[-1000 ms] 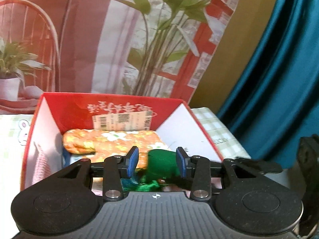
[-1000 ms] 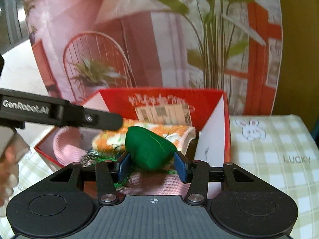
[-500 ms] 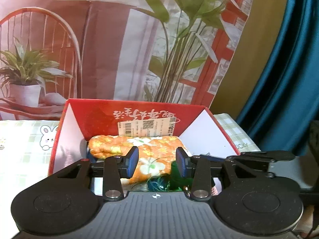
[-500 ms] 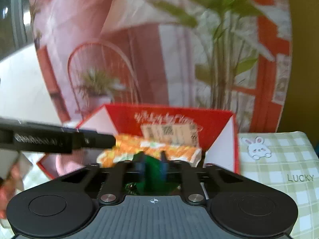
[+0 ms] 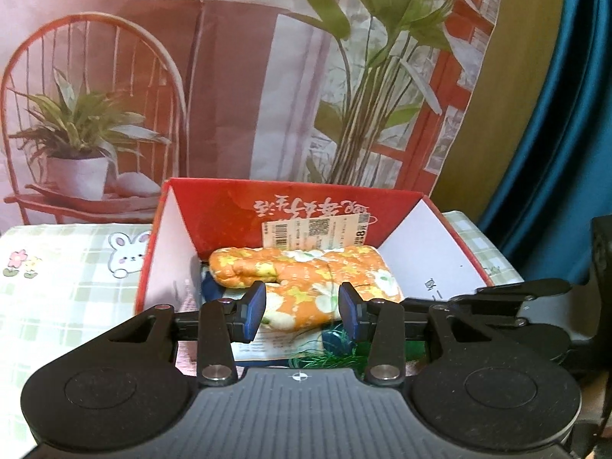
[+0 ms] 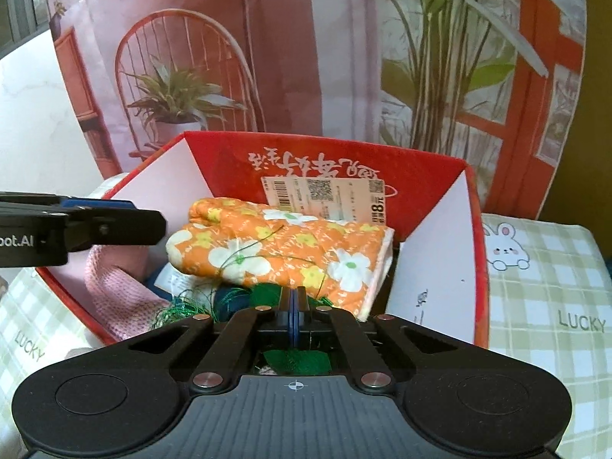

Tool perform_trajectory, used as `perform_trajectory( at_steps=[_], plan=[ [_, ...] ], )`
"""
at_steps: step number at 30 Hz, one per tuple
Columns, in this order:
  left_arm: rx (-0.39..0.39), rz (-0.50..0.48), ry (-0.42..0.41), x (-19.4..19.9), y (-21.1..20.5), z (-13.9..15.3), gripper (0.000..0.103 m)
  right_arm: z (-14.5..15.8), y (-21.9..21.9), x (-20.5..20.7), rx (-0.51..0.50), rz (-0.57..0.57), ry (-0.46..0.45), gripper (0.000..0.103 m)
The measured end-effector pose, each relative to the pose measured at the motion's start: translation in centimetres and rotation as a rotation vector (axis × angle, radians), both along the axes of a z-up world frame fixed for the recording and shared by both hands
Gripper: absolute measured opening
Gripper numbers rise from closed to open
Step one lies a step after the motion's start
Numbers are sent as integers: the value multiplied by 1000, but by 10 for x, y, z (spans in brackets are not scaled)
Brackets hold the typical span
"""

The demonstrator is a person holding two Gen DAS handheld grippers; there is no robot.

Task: Organize soft objects
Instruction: 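Open both tools to drop the green tassel ball into the box, then move both tools down to the white plastic bag under the black strap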

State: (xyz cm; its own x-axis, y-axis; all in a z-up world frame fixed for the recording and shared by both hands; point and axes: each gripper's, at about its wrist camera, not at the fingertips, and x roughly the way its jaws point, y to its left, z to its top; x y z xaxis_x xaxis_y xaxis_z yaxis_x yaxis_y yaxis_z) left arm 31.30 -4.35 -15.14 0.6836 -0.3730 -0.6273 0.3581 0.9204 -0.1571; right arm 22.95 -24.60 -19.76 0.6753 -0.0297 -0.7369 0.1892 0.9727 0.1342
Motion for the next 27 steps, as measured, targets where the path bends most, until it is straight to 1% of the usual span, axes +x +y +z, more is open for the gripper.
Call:
perform_trajectory(
  at_steps=[1,2,3,4,6,7,9,10,11,12,13,15,17,23,27],
  plan=[
    [5,5,-6,-2,1,1,46,2,1,-3,-11,-6,-10,4],
    [10,10,-13,-5,2,3,50,5,1,-4,-21,-15,-22,8],
    [14,13,-21,-8,4,5,57,8,3,-8,-24,-15,-41,15],
    [16,15,-28,-11,5,7,60,10,4,-11,-25,-9,-59,20],
    [24,22,-46,-18,9,12,69,16,9,-19,-52,-4,-85,34],
    [28,25,-54,-22,11,15,72,18,10,-21,-63,-3,-92,39],
    [33,36,-73,-30,15,21,85,22,12,-28,-73,-10,-105,57],
    [33,42,-83,-34,17,23,89,25,12,-31,-76,-19,-110,60],
    [33,50,-94,-38,19,26,98,26,13,-34,-80,-28,-114,66],
    [29,58,-101,-43,22,28,102,28,13,-37,-82,-38,-118,73],
    [22,65,-102,-47,25,30,103,30,12,-40,-82,-46,-125,77],
    [9,81,-88,-53,30,32,103,33,13,-48,-83,-69,-145,97],
    [9,99,-84,-59,34,32,103,36,14,-55,-83,-87,-165,102],
    [57,159,-123,-82,41,32,103,44,23,-75,-72,-115,-202,103],
    [54,169,-136,-101,44,32,103,46,31,-87,-63,-129,-214,103]
  ],
)
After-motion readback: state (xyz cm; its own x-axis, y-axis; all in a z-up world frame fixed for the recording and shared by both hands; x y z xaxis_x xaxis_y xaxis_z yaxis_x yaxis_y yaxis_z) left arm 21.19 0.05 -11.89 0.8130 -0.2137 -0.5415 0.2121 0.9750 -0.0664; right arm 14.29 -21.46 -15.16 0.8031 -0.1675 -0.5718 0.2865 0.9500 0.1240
